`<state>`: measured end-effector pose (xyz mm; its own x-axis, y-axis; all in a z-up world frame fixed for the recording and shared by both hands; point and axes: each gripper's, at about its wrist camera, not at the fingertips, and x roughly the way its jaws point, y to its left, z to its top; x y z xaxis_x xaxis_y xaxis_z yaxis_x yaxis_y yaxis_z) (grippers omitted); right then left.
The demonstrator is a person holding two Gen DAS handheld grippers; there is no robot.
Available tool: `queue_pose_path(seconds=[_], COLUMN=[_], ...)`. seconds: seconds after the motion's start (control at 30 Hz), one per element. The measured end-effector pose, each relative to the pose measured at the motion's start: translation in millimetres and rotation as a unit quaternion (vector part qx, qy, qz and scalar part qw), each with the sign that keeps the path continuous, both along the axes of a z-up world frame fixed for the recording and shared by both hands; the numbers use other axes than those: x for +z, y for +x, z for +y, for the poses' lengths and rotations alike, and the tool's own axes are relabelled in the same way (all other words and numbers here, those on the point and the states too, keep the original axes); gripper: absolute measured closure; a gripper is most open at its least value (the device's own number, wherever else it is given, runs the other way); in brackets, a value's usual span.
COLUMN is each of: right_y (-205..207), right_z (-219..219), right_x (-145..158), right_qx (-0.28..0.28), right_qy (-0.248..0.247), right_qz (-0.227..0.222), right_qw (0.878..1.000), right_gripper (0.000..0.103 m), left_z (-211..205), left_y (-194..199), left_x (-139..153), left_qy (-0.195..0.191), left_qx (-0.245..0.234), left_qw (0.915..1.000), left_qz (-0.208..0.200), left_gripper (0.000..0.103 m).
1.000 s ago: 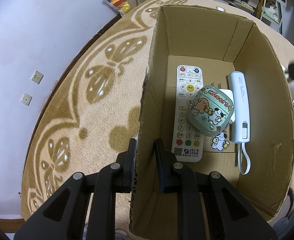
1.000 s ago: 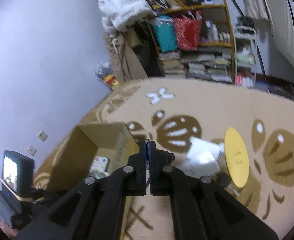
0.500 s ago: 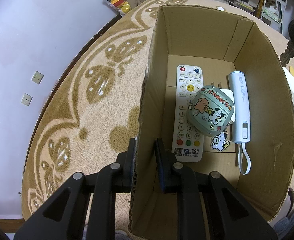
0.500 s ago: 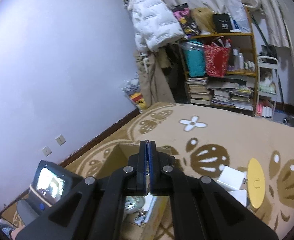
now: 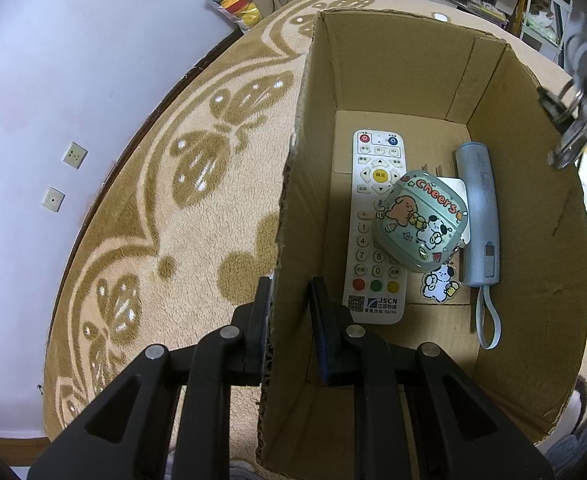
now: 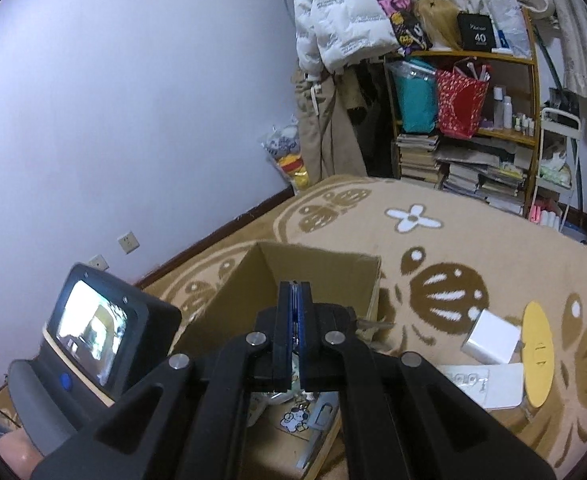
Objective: Organize rigid objects
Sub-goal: 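Carry the keys into the box and release them with the right tool, then move the right tool back toward the white Midea panel and plug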
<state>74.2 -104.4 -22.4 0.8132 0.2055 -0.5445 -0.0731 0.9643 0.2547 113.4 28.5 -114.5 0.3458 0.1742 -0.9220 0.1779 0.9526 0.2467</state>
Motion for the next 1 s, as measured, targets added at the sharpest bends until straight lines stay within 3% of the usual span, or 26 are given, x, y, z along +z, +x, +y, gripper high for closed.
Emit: queue_pose_path(seconds=[0.23,0.53,0.83,0.93,1.0], right_y=[-2.1,8.1,7.8,4.9,1.7], right_z=[9.8,12.0,1.5,-6.2,-14.8], right_x=[-2.6,-22.9,-23.7,-19.1,-15.8], right_qx=[0.025,0.011,-0.012,-0.026,-0.035], right_qy=[0.016,-0.006,-0.015,-0.024,-0.019], right_qz=[-0.003,0.036,0.040,0.037,0.031], right_qw=[1.000,0.999,0.999,0.999,0.999], right_gripper=[0.100,0.100,0.097,0.085,0.057], left_z=[0.7,1.0,1.6,1.6,1.7], left_y=[0.1,0.4,0.6,0.8,0.7], left_x=[-0.3,-1.2,-3.2,-3.2,-3.1], left_qy=[-0.001,-0.002,-0.003,-0.002,-0.002], left_qx=[0.000,0.000,0.001,0.000,0.001], left_qw=[1.0000,1.0000,1.0000,1.0000,1.0000], left_qz=[0.000,0.000,0.001,0.001,0.001], left_gripper=[0.085,0.085,0.085,0.085,0.084])
